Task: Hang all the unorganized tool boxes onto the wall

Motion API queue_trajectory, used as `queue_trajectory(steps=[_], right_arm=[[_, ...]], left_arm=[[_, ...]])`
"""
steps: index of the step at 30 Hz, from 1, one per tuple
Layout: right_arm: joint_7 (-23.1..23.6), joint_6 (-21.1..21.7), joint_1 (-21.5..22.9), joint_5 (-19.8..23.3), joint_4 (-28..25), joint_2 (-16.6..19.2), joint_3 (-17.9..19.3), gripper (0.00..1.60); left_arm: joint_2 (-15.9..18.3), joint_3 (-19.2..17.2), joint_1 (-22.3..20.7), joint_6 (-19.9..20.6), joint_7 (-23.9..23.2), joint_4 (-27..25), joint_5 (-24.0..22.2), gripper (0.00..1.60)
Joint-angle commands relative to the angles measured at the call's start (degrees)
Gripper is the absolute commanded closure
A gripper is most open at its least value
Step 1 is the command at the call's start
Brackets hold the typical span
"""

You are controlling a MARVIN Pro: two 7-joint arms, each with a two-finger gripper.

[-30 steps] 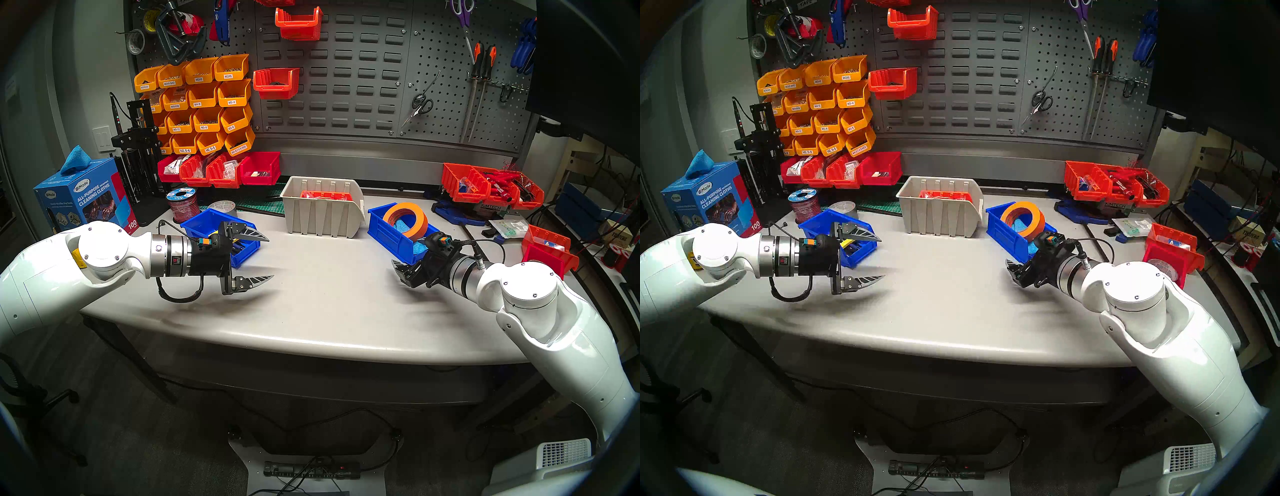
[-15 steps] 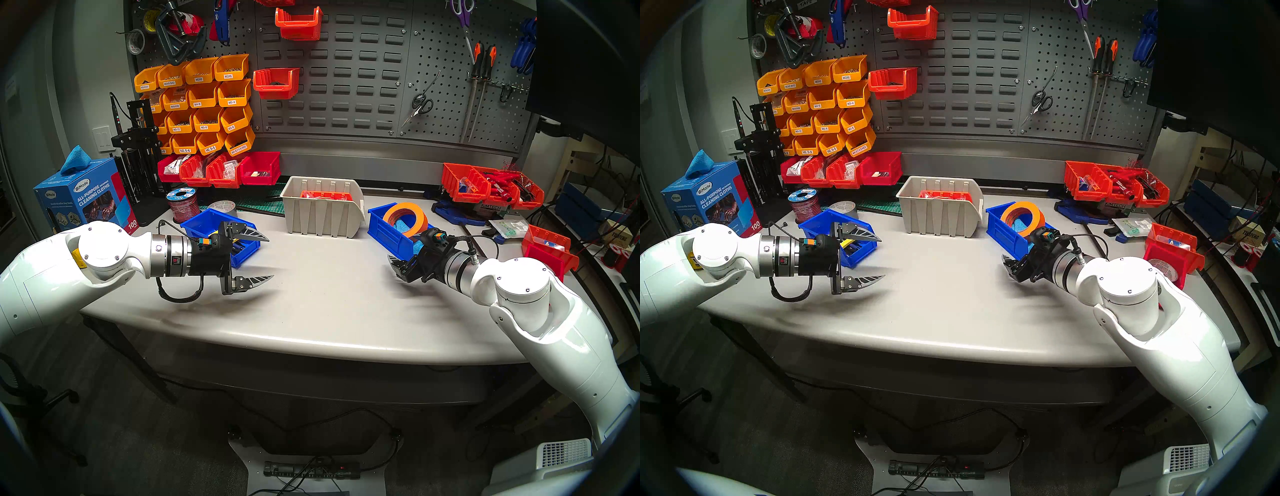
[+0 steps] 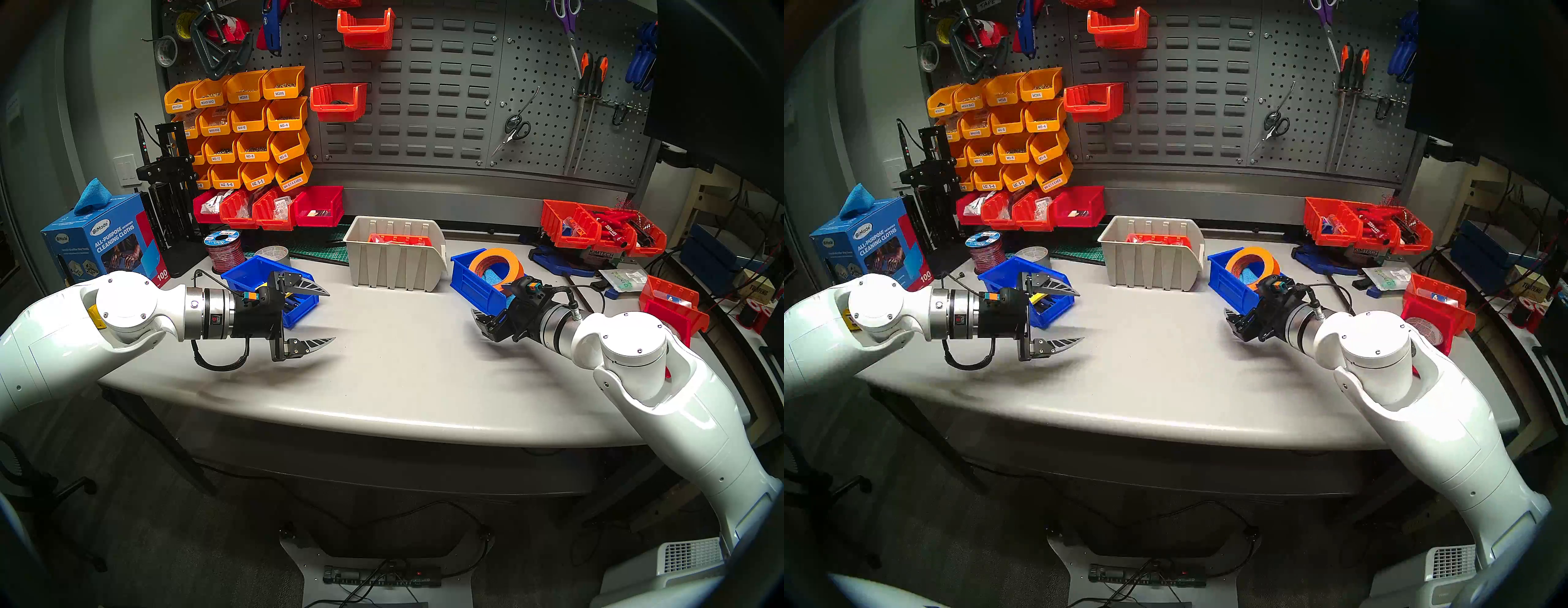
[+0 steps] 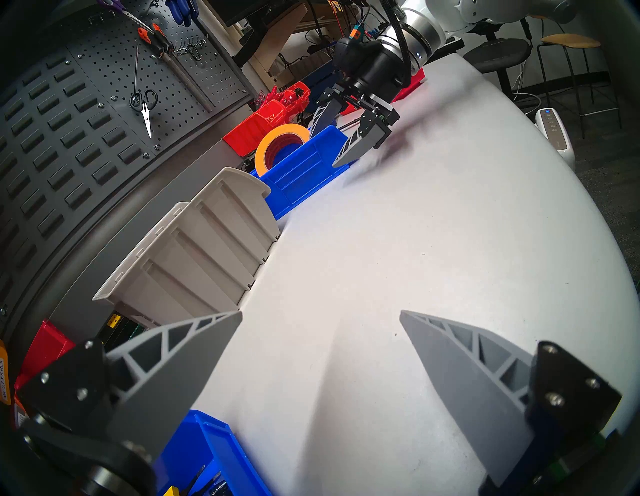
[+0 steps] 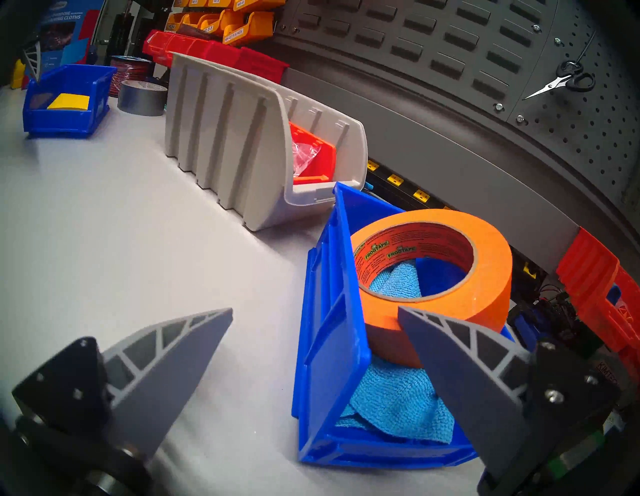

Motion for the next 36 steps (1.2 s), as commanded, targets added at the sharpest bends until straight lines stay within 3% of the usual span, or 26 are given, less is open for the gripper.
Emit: queue_trajectory(steps=[1, 2, 13, 26, 36], right_arm=[[-0.84, -0.6, 1.82, -0.64, 0.31, -1.13, -0.16, 0.7], [-0.6, -1.19, 1.89, -0.76, 0.57, -1.15, -0.26, 1.6], [-1.78, -0.93, 0.82, -0.88, -0.52, -0.74, 0.81, 1.6], [-3.06, 0.13, 0.18, -0.88, -1.7, 1.48, 4.56, 1.6], [-3.11, 0.36, 2.24, -1.12, -0.78, 1.19, 4.64, 1.6]], left_arm=[[0.08, -0.53, -0.6, 0.02, -0.01, -0.11, -0.08, 0.0], [0.08, -0.53, -0.6, 0.02, -0.01, -0.11, -0.08, 0.0], [0.08, -0.53, -0.6, 0.02, -0.01, -0.11, -0.08, 0.0], [0.08, -0.53, -0.6, 0.0, 0.01, -0.11, -0.07, 0.0], [0.08, -0.53, -0.6, 0.0, 0.0, -0.11, -0.07, 0.0]])
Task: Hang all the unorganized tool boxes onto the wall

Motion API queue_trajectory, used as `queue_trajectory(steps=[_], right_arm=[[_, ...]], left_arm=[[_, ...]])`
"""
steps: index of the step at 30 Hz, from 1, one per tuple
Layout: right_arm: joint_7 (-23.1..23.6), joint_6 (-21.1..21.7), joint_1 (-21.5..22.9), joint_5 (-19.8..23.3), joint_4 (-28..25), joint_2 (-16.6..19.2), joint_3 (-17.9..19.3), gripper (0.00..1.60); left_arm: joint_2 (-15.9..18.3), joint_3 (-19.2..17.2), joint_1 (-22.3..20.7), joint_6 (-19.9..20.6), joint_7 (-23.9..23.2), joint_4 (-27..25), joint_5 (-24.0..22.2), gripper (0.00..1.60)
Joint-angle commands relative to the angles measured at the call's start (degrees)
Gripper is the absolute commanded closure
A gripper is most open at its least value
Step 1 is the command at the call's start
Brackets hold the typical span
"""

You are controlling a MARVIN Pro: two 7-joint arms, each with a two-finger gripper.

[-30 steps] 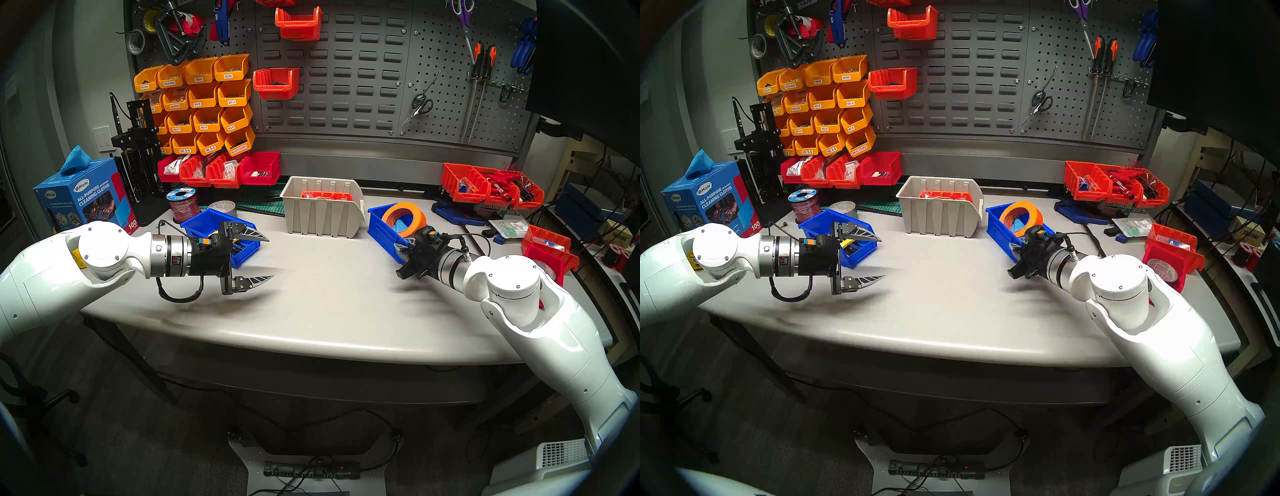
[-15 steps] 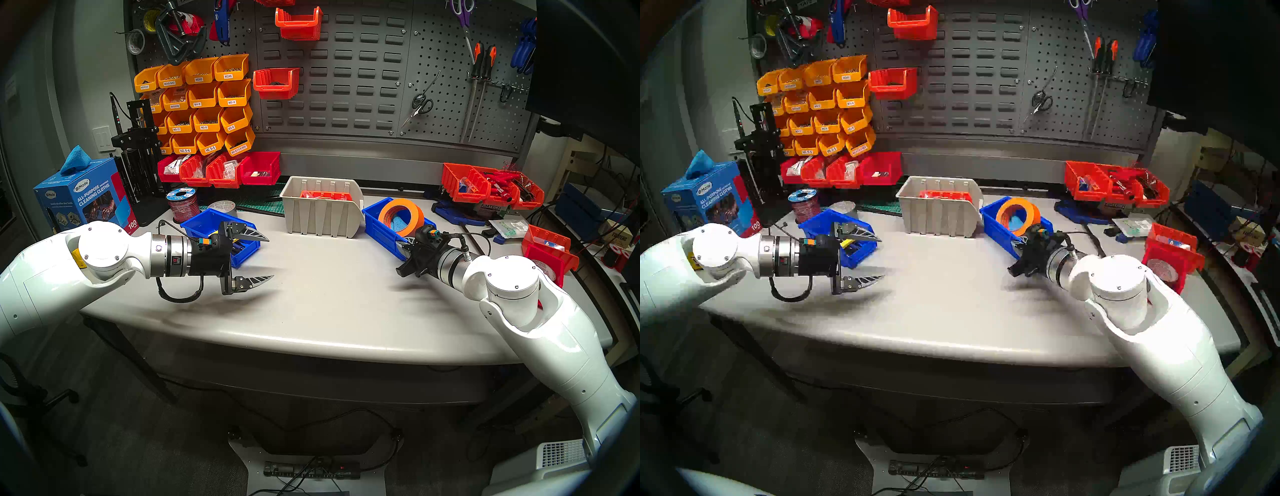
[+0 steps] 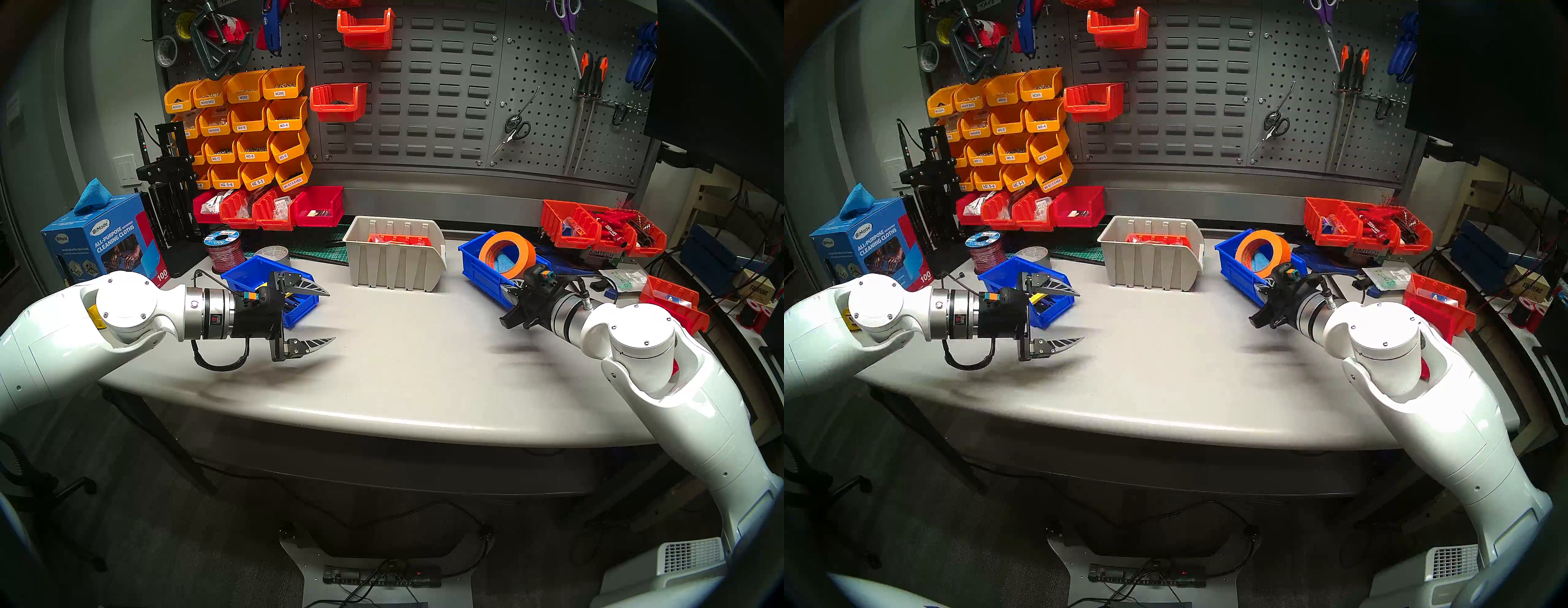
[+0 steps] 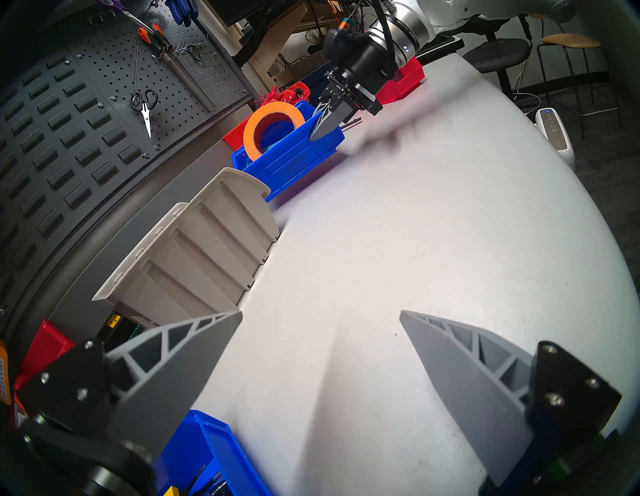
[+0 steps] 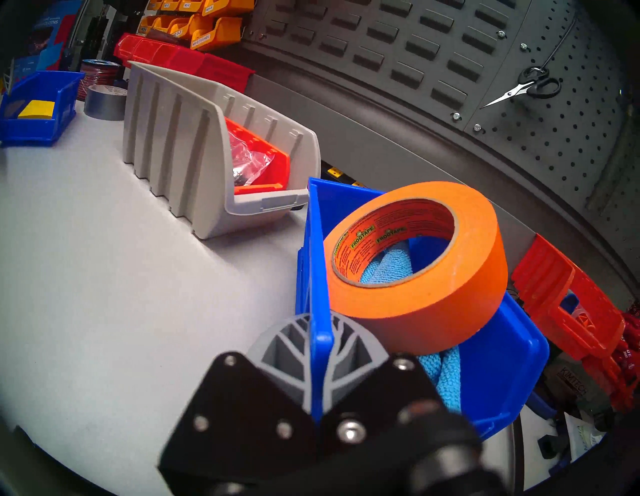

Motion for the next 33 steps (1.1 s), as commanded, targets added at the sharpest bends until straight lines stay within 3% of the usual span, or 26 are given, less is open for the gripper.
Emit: queue_trajectory(steps=[1, 21, 33], right_arm=[[-0.54, -0.1, 3.05, -0.39, -0.34, -0.06, 1.16, 1.6], [-0.34, 1.0, 13.88, -1.71, 5.15, -6.89, -1.78, 1.6], [-1.42, 1.25, 19.84, -3.7, 10.37, -14.05, -3.59, 1.6]], left_arm=[[0.08, -0.53, -0.59, 0.0, 0.01, -0.11, -0.07, 0.0], [0.08, -0.52, -0.58, -0.02, 0.03, -0.11, -0.06, 0.0], [0.07, -0.51, -0.57, -0.04, 0.05, -0.1, -0.05, 0.0]])
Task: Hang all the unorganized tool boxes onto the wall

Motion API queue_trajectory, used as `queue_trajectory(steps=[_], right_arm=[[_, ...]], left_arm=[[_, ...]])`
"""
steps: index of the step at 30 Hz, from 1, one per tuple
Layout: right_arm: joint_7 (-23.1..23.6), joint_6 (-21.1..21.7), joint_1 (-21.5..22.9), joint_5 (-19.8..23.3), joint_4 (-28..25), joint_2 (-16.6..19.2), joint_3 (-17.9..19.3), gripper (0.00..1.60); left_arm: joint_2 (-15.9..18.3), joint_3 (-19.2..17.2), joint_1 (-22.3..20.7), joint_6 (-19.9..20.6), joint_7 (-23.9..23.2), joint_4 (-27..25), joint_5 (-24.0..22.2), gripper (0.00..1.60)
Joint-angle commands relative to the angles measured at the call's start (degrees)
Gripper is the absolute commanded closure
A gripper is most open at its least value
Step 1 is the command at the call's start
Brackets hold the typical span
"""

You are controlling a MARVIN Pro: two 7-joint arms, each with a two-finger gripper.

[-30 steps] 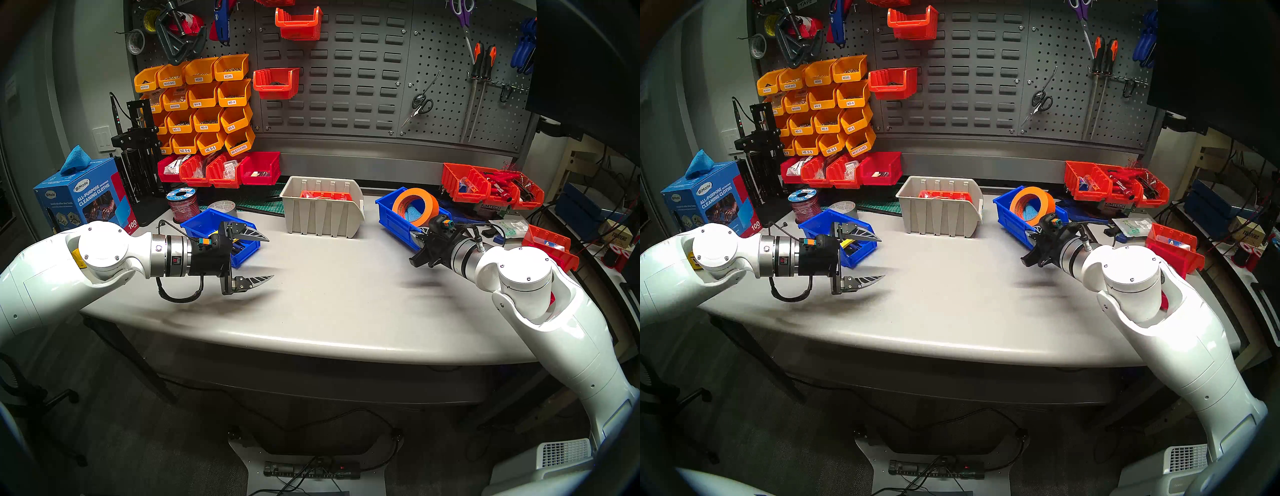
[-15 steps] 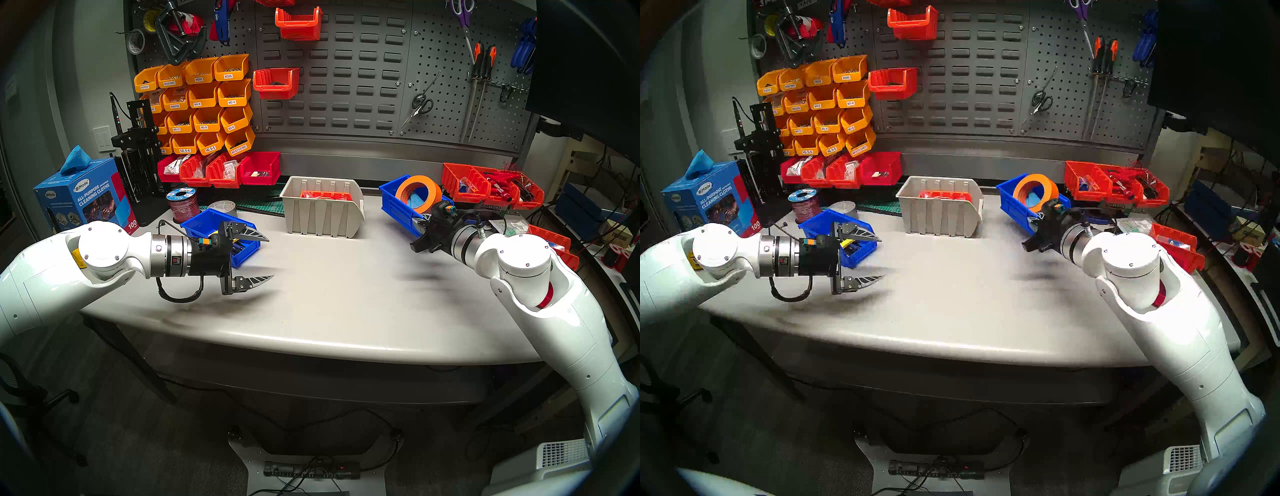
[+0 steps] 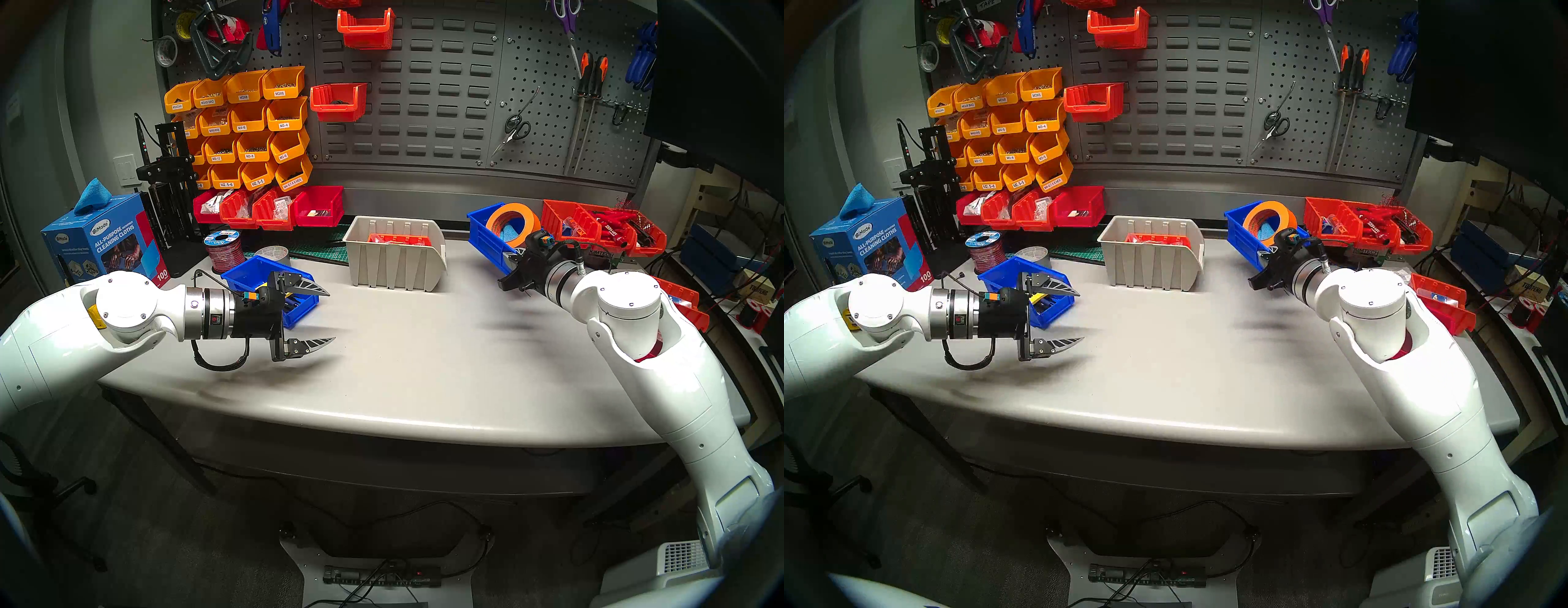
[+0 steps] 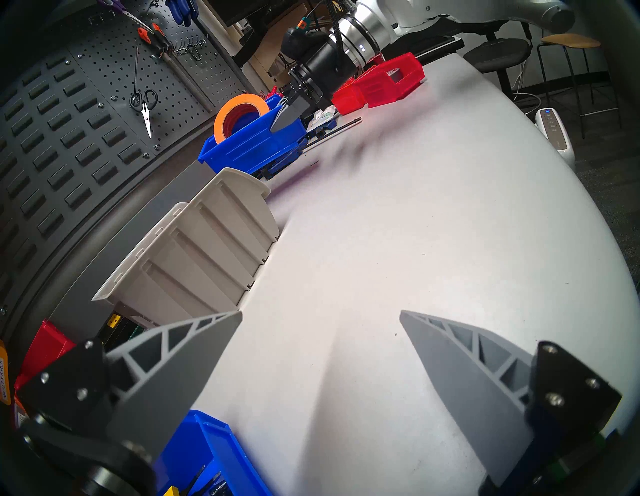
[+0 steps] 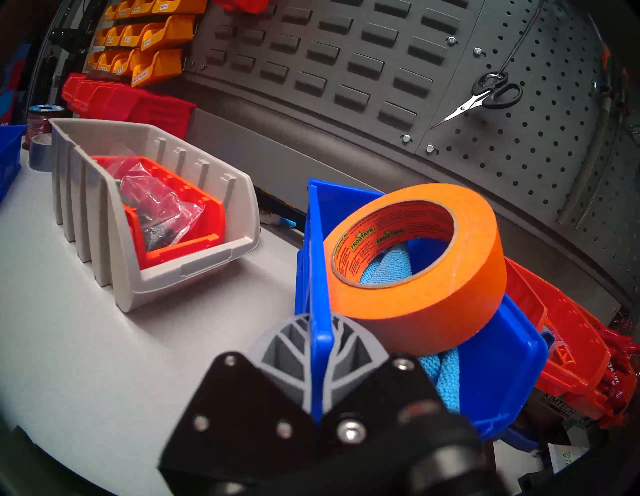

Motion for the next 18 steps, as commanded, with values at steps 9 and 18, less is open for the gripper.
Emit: queue_trajectory(steps=[9, 18], right_arm=[[-2.5, 0.6, 10.44, -2.21, 4.99, -9.98, -0.59, 1.6], [-5.38, 1.97, 14.85, -3.14, 9.85, -13.67, -1.63, 1.6]], left_arm=[[0.07, -0.51, -0.57, -0.03, 0.04, -0.1, -0.06, 0.0], [0.08, -0.52, -0.58, -0.03, 0.03, -0.11, -0.06, 0.0]])
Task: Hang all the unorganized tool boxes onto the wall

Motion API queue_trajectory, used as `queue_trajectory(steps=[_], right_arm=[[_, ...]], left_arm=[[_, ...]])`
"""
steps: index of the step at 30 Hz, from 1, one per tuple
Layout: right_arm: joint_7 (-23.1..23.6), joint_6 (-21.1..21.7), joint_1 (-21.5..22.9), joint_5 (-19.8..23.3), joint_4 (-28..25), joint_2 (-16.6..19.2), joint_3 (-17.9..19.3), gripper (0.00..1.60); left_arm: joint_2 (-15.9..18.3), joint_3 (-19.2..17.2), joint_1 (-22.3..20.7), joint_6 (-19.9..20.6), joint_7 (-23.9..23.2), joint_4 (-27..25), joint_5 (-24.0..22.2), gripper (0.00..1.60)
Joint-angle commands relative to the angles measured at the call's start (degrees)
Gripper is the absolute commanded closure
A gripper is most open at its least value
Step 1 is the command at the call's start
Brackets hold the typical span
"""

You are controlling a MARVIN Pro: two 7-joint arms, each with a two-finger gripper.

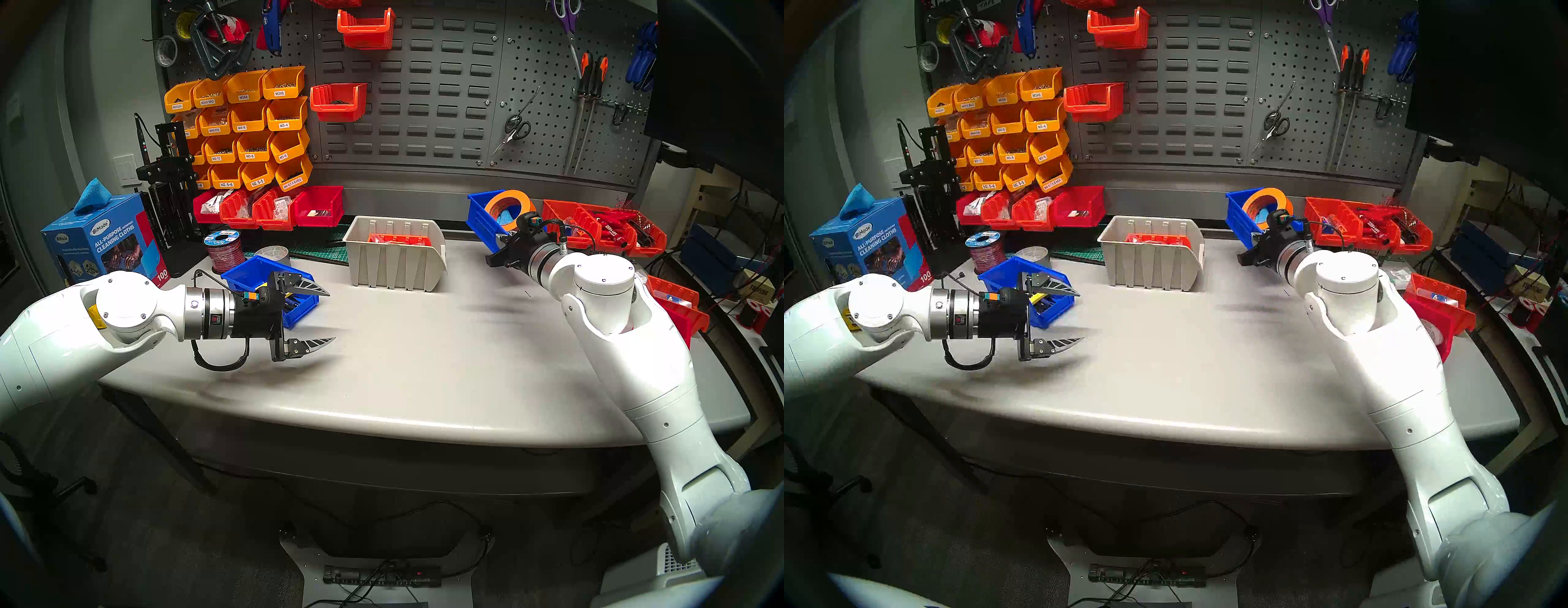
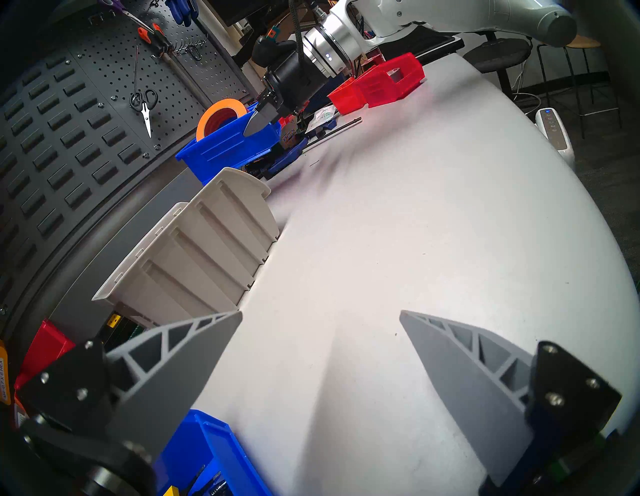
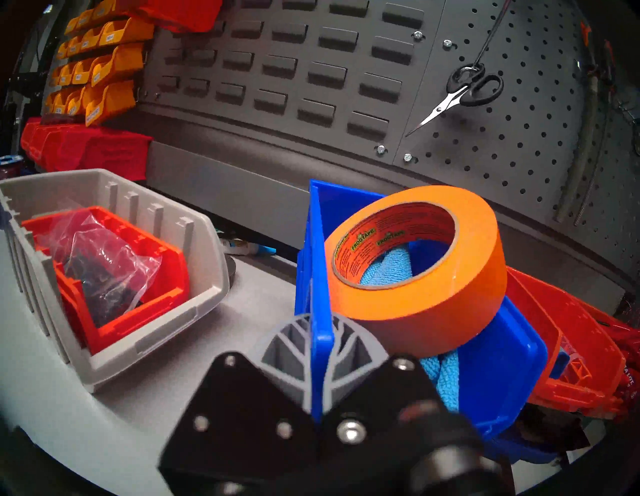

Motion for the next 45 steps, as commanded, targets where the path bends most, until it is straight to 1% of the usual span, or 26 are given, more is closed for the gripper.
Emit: queue_trajectory(steps=[1, 2, 3, 4, 15, 23, 33, 45], right_arm=[[-2.4, 0.82, 6.63, -0.97, 1.49, -3.39, -0.57, 1.6], [-2.54, 0.69, 5.86, -1.47, 1.14, -4.01, 0.2, 1.6], [-3.41, 1.22, 7.18, -1.22, 2.37, -4.46, -0.4, 1.6], [-3.72, 1.26, 7.27, -1.19, 2.59, -4.77, -0.31, 1.6], [-6.41, 2.56, 8.3, -2.22, 3.79, -6.27, -0.39, 1.6], [-9.17, 4.17, 7.81, -2.62, 3.55, -7.18, 0.35, 1.6], [-10.29, 4.9, 7.08, -2.01, 3.25, -7.85, 1.14, 1.6], [-9.86, 4.49, 8.89, -2.17, 6.01, -8.06, 1.17, 1.6]], left_arm=[[0.08, -0.52, -0.58, -0.02, 0.03, -0.1, -0.06, 0.0], [0.08, -0.52, -0.58, -0.02, 0.03, -0.1, -0.06, 0.0], [0.08, -0.52, -0.58, -0.02, 0.03, -0.11, -0.06, 0.0], [0.08, -0.52, -0.58, -0.02, 0.03, -0.11, -0.06, 0.0], [0.08, -0.52, -0.59, -0.01, 0.01, -0.11, -0.07, 0.0], [0.08, -0.53, -0.6, 0.01, 0.0, -0.11, -0.08, 0.0], [0.08, -0.53, -0.6, 0.01, -0.01, -0.11, -0.08, 0.0], [0.08, -0.53, -0.6, 0.01, 0.0, -0.11, -0.08, 0.0]])
